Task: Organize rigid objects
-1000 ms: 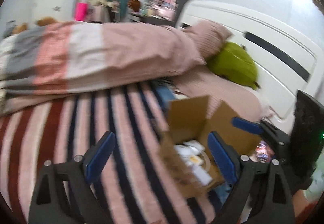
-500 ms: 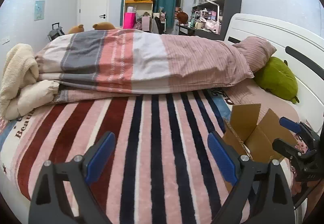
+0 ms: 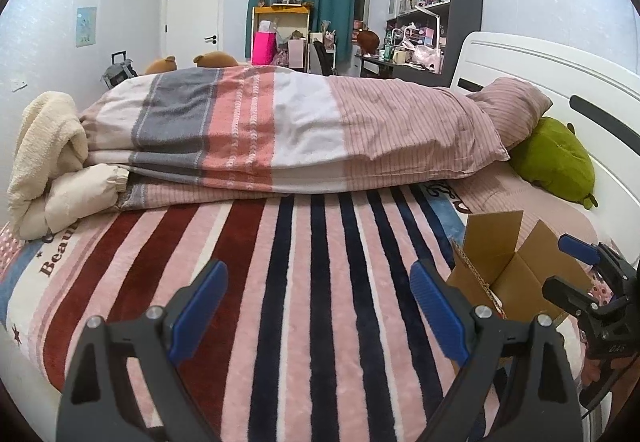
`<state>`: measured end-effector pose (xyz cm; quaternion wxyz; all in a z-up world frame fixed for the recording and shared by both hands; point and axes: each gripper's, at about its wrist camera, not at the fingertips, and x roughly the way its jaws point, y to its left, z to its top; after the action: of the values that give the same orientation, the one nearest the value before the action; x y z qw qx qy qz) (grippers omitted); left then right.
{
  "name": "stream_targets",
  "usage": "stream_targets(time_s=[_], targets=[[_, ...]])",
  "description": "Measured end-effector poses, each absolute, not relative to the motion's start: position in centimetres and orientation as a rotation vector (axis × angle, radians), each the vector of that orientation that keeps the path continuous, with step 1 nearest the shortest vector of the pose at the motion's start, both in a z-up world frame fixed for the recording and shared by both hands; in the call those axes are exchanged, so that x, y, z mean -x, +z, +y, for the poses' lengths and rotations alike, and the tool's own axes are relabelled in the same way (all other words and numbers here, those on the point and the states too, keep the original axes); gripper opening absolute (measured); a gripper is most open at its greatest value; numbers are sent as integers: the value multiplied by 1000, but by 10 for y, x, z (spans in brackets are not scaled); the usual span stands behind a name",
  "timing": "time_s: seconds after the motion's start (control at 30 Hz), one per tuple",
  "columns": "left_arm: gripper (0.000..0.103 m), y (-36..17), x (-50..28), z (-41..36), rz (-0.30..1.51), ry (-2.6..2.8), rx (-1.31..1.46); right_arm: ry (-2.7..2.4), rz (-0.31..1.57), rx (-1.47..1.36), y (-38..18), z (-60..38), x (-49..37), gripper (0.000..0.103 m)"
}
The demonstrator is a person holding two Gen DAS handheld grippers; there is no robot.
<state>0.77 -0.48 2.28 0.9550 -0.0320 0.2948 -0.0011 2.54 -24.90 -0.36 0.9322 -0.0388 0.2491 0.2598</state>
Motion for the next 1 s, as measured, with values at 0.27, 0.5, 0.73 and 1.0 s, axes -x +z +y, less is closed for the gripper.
stream_targets(time_s=[0.27,0.5,0.73,1.0], targets=[[91,25,-6,-4,591,11,56,530,512,79,-3,-248,-25,99],[91,25,-5,-4,588,17,51,534,516,70,-3,-248,-26,99],[91,25,-4,-3,584,13,49,536,520,64,-3,-247,-29,99],[91,25,-4,-4,583,12,47,538,522,64,-3,-248,-30,99]])
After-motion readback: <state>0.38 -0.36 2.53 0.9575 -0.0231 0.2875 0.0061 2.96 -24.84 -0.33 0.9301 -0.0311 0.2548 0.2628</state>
